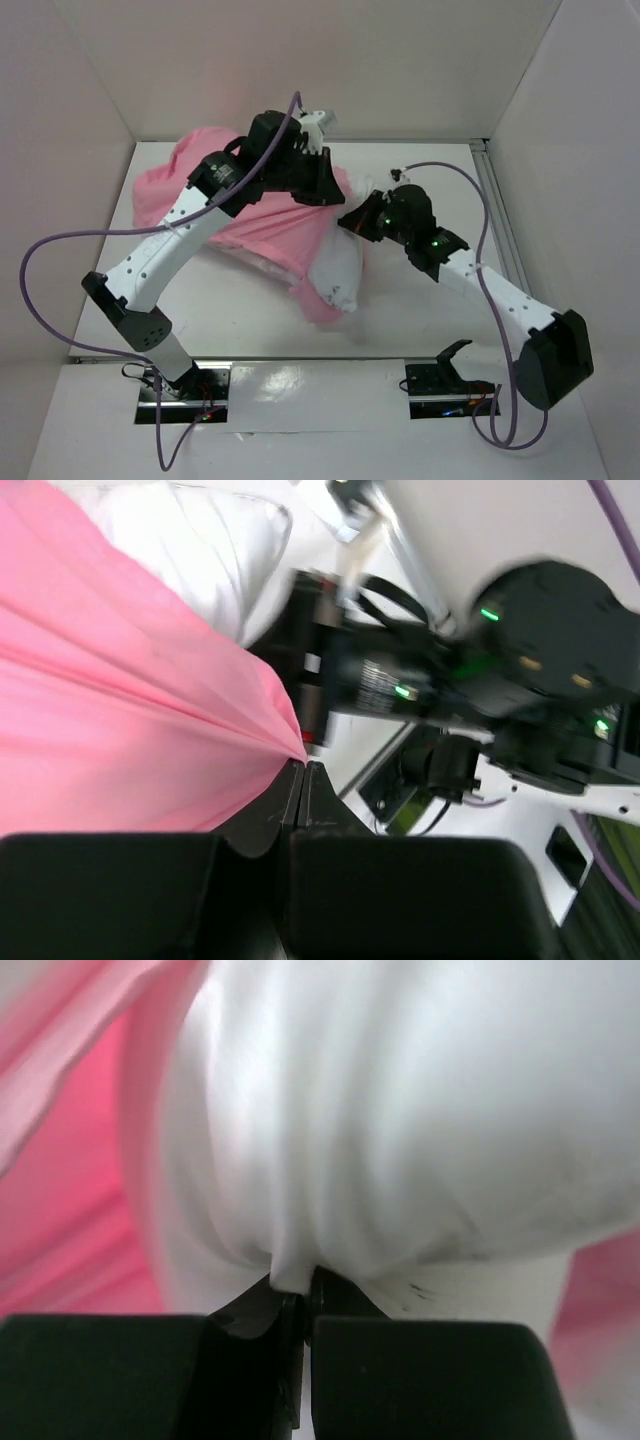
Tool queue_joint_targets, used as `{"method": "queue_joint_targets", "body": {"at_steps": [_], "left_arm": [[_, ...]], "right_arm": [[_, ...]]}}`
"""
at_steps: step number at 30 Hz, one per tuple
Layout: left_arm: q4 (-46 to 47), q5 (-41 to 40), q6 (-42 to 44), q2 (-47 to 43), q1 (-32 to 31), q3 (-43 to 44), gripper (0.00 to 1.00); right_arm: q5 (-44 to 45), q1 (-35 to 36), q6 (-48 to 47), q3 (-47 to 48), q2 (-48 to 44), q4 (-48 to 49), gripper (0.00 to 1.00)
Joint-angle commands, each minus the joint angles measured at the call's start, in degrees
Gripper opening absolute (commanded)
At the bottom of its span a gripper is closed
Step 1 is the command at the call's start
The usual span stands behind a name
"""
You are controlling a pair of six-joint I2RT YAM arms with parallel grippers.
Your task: Put the pillow into the pillowcase
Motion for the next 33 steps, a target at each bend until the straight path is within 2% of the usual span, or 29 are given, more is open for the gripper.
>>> {"method": "queue_joint_targets", "body": {"at_steps": [1, 5, 8, 10, 11, 12, 14, 15, 17, 18, 19, 20, 21, 22, 24, 29, 33], "left_arm": [[2.4, 7.3, 0.3, -0.3, -0.7, 9.3, 0.00], [0.6, 5.7, 0.3, -2.3, -0.1, 6.8, 0.00], [0.6, 4.7, -1.2, -6.5, -0.1, -3.4, 0.00], [2.0, 5.9, -3.5, -13.3, -0.1, -17.2, 0.00], [2.0, 7.4, -4.5, -13.3, -0.1, -17.3, 0.00], [4.6, 10.9, -5.3, -16.0, -0.7, -24.3, 0.00], [4.6, 11.7, -6.0, -17.5, -2.0, -28.8, 0.00], [3.5, 11.2, -6.0, -17.5, -2.0, -29.7, 0.03], [-3.1, 5.8, -6.0, -18.1, -0.5, -27.8, 0.31], [-4.7, 4.0, -5.3, -18.1, 0.3, -26.3, 0.46], [-5.8, 0.7, -5.3, -18.1, 0.8, -23.4, 0.73], [-7.2, -0.9, -3.8, -18.6, 1.3, -21.9, 0.80], [-7.8, -2.5, -3.2, -18.7, 2.3, -20.2, 0.83], [-8.4, -6.6, -3.2, -18.7, 2.8, -16.8, 0.83], [-10.7, -10.2, -1.6, -15.0, 4.2, -13.3, 0.78], [-12.7, -21.7, 0.6, -2.3, 4.8, -0.1, 0.72], [-13.2, -27.9, 0.6, 9.4, 4.8, 12.4, 0.69]], "right_arm": [[2.1, 0.4, 0.1, 5.0, -5.2, 6.9, 0.00], [2.9, 0.4, 1.3, 2.1, -5.9, 6.3, 0.00], [0.2, -1.1, 1.8, -0.9, -5.4, 7.6, 0.00], [-0.9, -1.7, 1.8, -2.6, -4.2, 8.1, 0.00], [-0.9, -1.7, 1.3, -2.6, -3.7, 8.1, 0.00], [-0.9, -2.2, 1.3, -3.5, -3.1, 8.1, 0.00], [-2.5, -4.0, 0.1, -4.2, -2.0, 8.1, 0.00], [-4.3, -4.8, -0.5, -4.2, -1.2, 7.4, 0.00], [-6.6, -6.7, -3.4, -4.2, -0.6, 6.5, 0.00], [-8.1, -6.7, -4.8, -3.3, 0.0, 5.3, 0.07], [-8.9, -7.3, -6.4, -1.4, 0.0, 1.9, 0.21], [-9.6, -7.8, -9.9, -0.2, 0.7, -0.3, 0.39], [-9.6, -7.8, -11.4, 0.8, 0.7, -5.1, 0.65], [-9.6, -7.8, -12.8, 1.8, 0.7, -7.2, 0.73], [-8.1, -8.9, -15.1, 2.9, -0.4, -10.1, 0.80], [-8.6, -14.0, -14.5, 1.6, -3.5, -11.6, 0.85], [-9.1, -18.5, -13.2, 2.1, -2.1, -11.0, 0.88]]}}
